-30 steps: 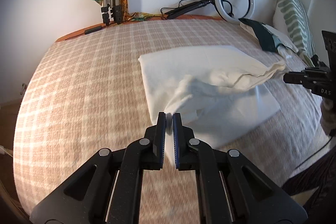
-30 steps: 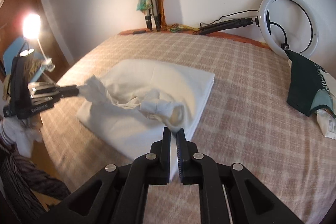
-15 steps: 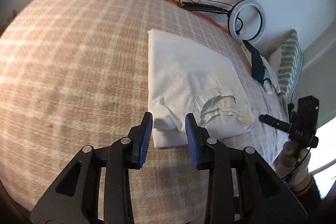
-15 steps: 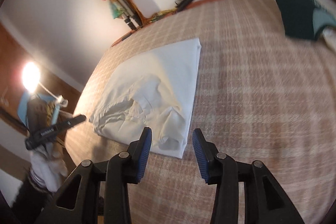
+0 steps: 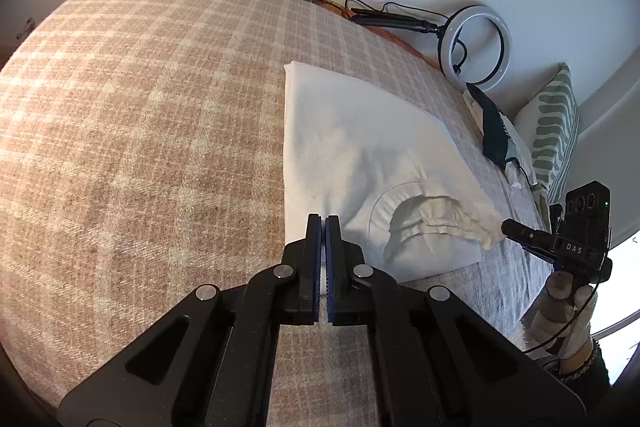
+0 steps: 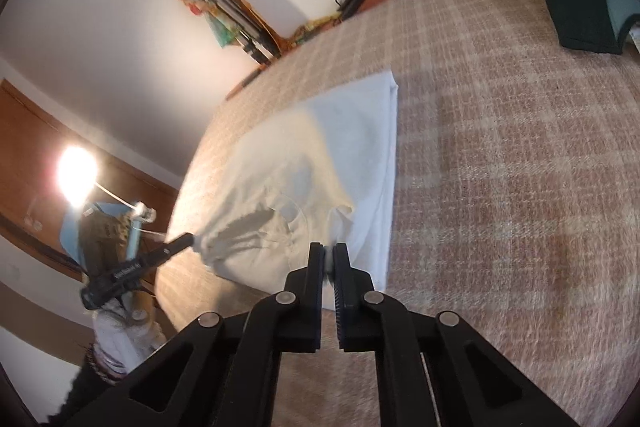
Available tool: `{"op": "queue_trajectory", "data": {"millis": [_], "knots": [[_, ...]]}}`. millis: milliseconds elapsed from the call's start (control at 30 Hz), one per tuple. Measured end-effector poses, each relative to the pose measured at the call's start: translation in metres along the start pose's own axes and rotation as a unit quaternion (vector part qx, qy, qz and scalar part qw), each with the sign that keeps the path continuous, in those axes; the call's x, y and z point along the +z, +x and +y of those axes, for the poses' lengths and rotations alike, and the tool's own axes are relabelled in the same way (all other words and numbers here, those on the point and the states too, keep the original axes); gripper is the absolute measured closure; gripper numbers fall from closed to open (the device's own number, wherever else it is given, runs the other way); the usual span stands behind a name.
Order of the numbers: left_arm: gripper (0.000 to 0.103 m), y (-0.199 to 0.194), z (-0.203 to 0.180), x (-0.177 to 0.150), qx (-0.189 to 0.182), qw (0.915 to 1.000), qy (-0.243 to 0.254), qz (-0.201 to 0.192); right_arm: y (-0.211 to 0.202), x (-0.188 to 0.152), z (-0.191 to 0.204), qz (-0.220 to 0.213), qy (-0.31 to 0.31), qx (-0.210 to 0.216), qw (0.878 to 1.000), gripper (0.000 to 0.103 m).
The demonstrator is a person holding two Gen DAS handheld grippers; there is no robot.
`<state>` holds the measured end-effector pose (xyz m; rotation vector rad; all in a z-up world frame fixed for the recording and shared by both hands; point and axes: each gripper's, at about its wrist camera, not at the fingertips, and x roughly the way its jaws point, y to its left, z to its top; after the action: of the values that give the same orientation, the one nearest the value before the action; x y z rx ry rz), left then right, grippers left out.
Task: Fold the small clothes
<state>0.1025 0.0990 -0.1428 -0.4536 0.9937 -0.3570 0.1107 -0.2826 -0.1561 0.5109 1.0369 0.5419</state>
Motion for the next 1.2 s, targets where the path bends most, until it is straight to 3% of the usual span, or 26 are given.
{"op": "queue_trajectory", "data": {"millis": [133, 400, 500, 567, 700, 800, 1100, 1167, 1200], "knots": [[0.103, -0.006, 0.001, -0.005, 0.007, 0.9999, 0.007, 0.002, -0.01, -0.005, 0.0, -0.002, 0.005, 0.023, 1.0, 0.101], [0.103, 0.005, -0.007, -0.02, 0.048, 0.9973, 0.051, 0.021, 0.01, -0.015, -0.012, 0.035, -0.023, -0.056, 0.998, 0.101], [0.103, -0.001, -0.007, -0.02, 0.068, 0.9961, 0.054, 0.012, 0.011, -0.015, -0.003, 0.039, -0.062, -0.109, 0.991, 0.092], [0.103, -0.01, -0.008, -0.018, 0.072, 0.9961, 0.052, 0.002, 0.006, -0.013, 0.001, 0.03, -0.078, -0.127, 0.988, 0.07], [0.103, -0.023, -0.024, -0.012, 0.089, 0.9916, 0.088, -0.032, -0.01, -0.003, 0.019, -0.013, -0.122, -0.13, 0.984, 0.069], [0.103, -0.018, -0.033, -0.004, 0.086, 0.9911, 0.096, -0.034, -0.009, 0.007, 0.03, -0.027, -0.138, -0.127, 0.982, 0.069], [0.103, 0.013, -0.03, 0.033, 0.063, 0.9961, 0.06, -0.011, 0.027, 0.026, 0.059, -0.017, -0.166, -0.09, 0.982, 0.07], [0.092, 0.018, -0.021, 0.048, 0.06, 0.9973, 0.041, -0.009, 0.038, 0.028, 0.067, -0.015, -0.161, -0.068, 0.985, 0.07], [0.078, 0.019, -0.014, 0.057, 0.046, 0.9987, 0.021, -0.01, 0.043, 0.027, 0.071, -0.011, -0.16, -0.059, 0.985, 0.07]]}}
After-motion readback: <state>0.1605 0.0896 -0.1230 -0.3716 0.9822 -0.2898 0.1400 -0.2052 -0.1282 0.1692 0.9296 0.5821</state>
